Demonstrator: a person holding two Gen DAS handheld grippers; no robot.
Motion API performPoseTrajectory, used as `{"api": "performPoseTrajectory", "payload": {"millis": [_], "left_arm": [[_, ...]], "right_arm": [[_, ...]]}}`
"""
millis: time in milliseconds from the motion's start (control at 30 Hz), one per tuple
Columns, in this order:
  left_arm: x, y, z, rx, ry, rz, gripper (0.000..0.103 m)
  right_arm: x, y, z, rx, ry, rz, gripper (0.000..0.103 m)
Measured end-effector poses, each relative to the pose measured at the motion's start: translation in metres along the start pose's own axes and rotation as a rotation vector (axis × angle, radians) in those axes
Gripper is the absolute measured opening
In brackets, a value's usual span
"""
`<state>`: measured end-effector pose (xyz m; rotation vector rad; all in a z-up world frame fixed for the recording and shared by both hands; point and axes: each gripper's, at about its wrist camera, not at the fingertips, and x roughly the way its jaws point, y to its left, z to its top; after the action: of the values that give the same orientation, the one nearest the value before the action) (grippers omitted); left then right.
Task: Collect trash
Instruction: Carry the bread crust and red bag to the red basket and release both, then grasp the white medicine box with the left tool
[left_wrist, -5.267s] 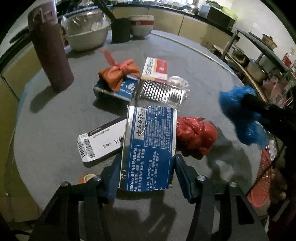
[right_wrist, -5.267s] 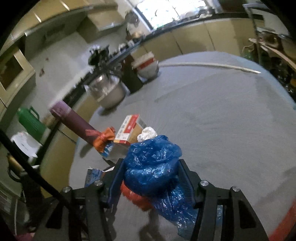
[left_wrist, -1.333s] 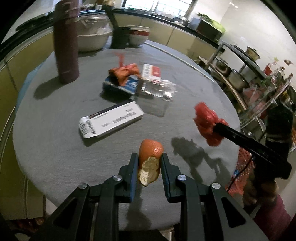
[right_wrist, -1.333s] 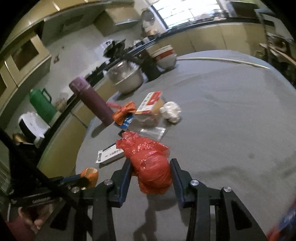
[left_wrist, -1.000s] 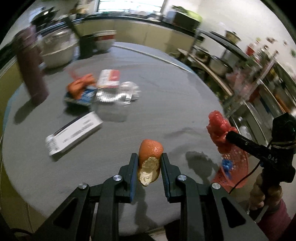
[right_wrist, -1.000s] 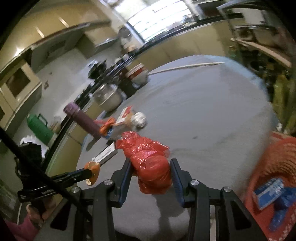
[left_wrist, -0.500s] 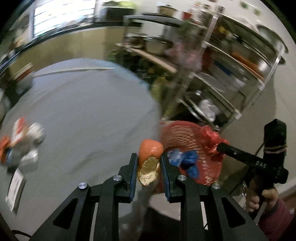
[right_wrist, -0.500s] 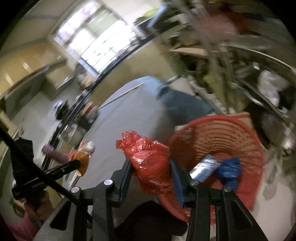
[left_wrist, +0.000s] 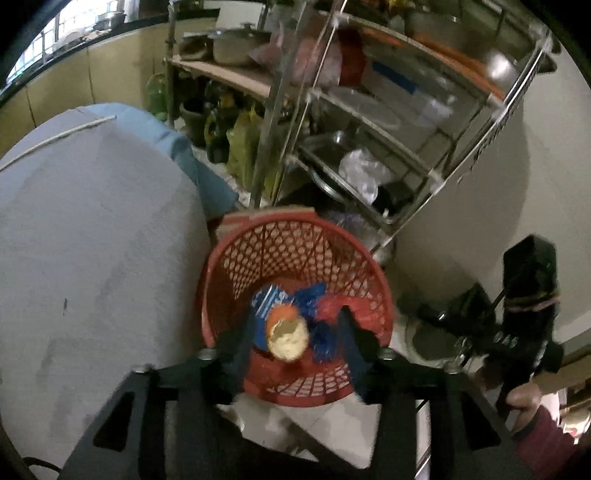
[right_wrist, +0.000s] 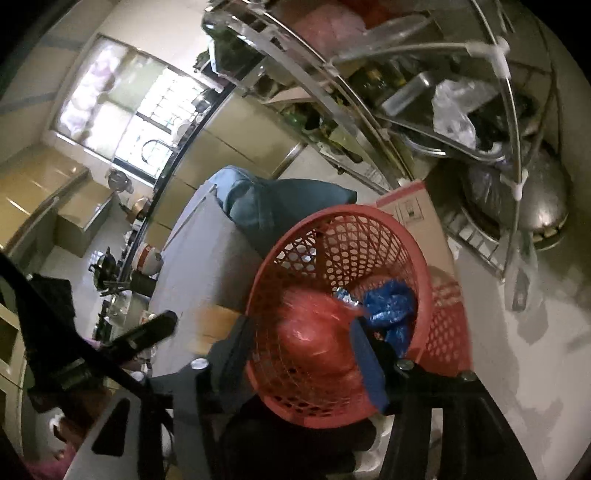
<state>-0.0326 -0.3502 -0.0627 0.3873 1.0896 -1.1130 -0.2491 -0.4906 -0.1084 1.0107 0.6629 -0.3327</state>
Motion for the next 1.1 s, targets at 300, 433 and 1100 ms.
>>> {"api": "performPoseTrajectory", "payload": {"millis": [300, 433, 1100], "left_arm": [[-0.035, 0.041, -0.032, -0.033, -0.024, 0.121, 0.062], [-0.057, 0.083, -0.063, -0.139, -0.024, 0.196, 0.062], [-0.220, 0.301, -0.239, -0.616, -0.198, 0.520, 0.070]], "right_arm": [[0.007, 0.020, 0.003, -0.039, -0.022, 0.026, 0.062], [0.025, 0.042, -0.002, -0.071, 0.012, 0.061, 0.062], [0.179, 0.284, -0.084, -0.508, 0.347, 0.215, 0.062]]}}
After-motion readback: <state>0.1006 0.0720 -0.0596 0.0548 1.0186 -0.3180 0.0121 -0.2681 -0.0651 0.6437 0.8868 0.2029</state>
